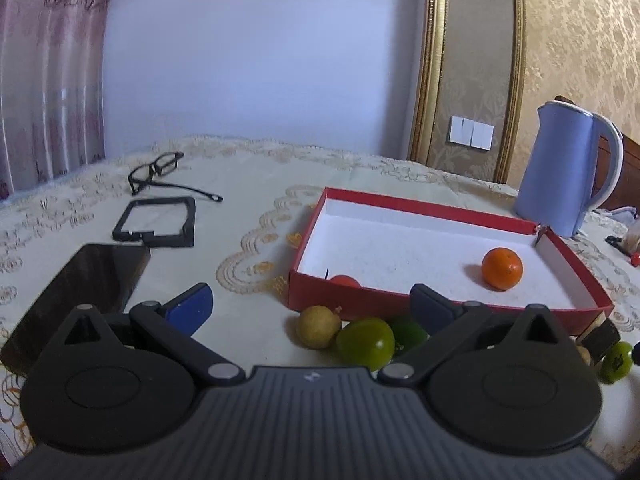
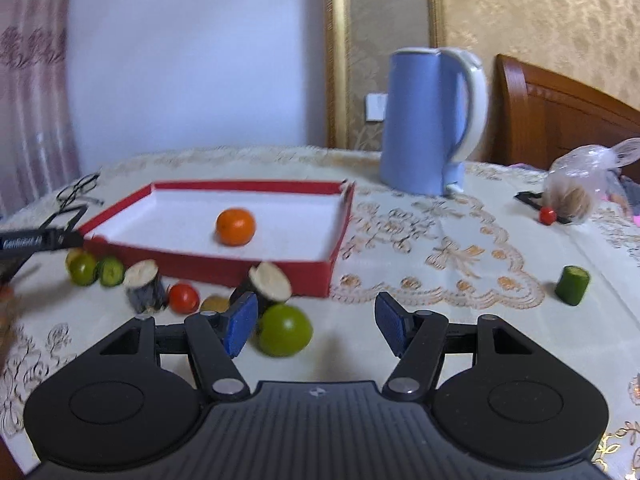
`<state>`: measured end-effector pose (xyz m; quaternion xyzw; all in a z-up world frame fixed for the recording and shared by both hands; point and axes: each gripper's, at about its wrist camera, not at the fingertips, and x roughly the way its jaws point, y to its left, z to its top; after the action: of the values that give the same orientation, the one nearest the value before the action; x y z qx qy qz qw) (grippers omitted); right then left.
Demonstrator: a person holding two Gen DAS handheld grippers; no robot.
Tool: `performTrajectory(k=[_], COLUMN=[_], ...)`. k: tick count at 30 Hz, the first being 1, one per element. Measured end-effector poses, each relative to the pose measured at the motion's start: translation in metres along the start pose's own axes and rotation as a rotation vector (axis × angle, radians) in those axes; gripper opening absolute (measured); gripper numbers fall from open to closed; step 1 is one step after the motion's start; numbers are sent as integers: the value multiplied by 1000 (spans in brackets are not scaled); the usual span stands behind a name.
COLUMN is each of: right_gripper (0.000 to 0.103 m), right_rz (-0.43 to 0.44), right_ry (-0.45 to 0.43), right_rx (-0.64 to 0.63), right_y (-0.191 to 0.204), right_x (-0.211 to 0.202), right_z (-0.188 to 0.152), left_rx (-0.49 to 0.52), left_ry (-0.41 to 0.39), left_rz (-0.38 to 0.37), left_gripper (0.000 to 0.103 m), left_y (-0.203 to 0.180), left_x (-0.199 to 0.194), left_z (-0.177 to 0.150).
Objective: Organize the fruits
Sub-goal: 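Grasp the green tomato with the right gripper, then grasp the dark cut log piece with the left gripper while the right holds the green tomato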
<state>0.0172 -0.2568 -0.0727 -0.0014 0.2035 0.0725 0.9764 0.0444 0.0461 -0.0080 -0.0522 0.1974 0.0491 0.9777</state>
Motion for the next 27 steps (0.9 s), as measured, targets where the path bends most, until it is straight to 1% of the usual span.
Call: performTrajectory(k=[5,8,10,11,12,14,18,22,25,27], right_gripper=[64,58,55,50,42,35,35,35,35,35], right_rz=[34,44,58,67,73,82,64,64,72,85], right_ry=[39,65,84,90,98,112,99,82,71,65], right_rx=[-51,-63,-67,-69,-76,-80,-92,-93,-95,-87], right_y=[7,7,7,8,9,11,15,18,21,21], right_x=[13,23,30,32,34,36,32,22,15,11], right_z=[-4,-4,-4,-5,-6,-7,-9,-12,-15,-16], left_rx=[-13,-34,-42,-44,-42,-39,-40,-72,-75,-72], left_ry=[-16,-6,-2,-2,-2,-6,-5,35,38,33], left_rz=[3,-5,-8,-9,-10,-8,-2,-54,-56,-83], left_gripper=[103,103,103,103,103,103,103,103,103,103], left_y=[2,5,6,7,6,6,7,22,38,47], left_x=[-1,1,1,1,1,1,0,1,-2,-6], left_z=[1,2,2,2,2,2,3,6,8,10])
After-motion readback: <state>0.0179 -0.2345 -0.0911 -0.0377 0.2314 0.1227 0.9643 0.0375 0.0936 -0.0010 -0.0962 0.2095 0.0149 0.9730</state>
